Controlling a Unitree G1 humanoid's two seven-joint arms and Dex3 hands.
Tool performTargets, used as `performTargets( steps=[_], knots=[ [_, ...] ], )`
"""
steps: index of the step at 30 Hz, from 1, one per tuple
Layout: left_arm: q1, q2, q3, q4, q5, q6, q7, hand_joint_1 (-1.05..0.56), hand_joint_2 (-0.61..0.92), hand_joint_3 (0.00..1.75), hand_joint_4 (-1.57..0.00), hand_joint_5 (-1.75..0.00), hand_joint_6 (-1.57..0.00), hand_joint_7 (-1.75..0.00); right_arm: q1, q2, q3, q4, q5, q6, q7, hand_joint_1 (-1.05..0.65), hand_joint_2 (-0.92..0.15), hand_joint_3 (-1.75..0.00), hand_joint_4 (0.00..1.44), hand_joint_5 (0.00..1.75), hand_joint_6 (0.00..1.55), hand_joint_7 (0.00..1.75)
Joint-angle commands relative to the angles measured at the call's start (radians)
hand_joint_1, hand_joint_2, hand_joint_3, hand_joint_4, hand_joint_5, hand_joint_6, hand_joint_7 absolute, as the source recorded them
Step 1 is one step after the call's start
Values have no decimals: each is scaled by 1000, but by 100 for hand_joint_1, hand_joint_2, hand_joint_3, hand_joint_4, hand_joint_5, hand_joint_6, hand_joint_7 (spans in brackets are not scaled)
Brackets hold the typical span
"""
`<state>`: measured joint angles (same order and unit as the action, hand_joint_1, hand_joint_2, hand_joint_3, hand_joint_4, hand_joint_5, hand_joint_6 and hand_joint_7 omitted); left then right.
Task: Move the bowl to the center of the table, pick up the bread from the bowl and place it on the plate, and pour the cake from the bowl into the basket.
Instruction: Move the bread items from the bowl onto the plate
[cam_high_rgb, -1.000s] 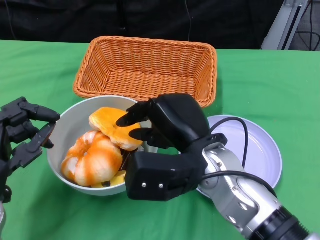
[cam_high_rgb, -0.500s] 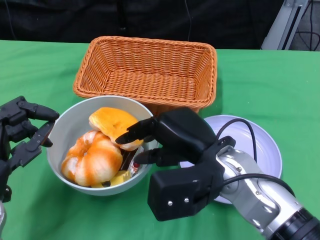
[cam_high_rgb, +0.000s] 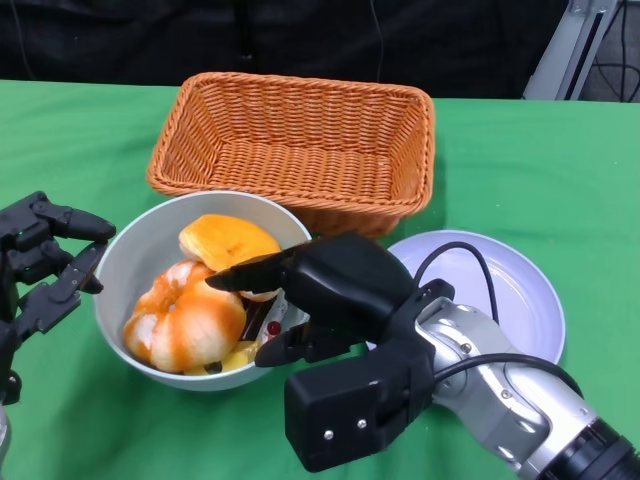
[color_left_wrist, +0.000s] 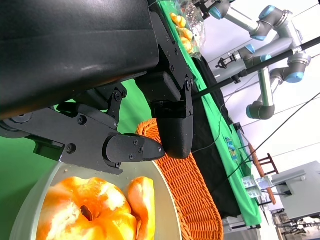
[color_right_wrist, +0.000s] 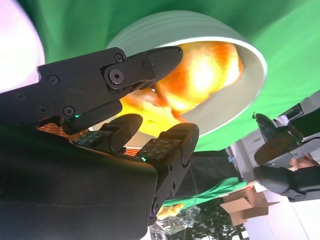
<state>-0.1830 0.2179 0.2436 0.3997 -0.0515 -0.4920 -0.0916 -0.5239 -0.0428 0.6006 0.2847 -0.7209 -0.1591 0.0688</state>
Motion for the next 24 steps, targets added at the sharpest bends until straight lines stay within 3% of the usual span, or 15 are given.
performTargets(
  steps=[1, 11, 19, 24],
  knots=[
    [-18, 13, 11, -2, -5, -1, 20, -26, 92, 29, -85, -146, -84, -108, -23, 31, 10, 19, -25, 10, -42, -71, -90, 0, 58, 0, 55, 1],
    [-21, 11, 11, -6, -1, 0, 39, -28, 92, 29, -87, -145, -85, -106, -57, 75, 21, 101, -73, 14, -114, -73, -92, -1, 60, 1, 57, 1],
    [-20, 8, 19, -17, -5, 0, 54, -27, 92, 30, -85, -146, -85, -108, -104, 79, 42, 195, -80, 3, -145, -70, -92, -1, 62, 1, 62, 2],
    [-17, 13, 21, -14, 9, -22, 65, -27, 92, 30, -84, -148, -85, -108, -151, 94, 90, 313, -113, 9, -145, -71, -90, 0, 55, 0, 59, 0]
  ],
)
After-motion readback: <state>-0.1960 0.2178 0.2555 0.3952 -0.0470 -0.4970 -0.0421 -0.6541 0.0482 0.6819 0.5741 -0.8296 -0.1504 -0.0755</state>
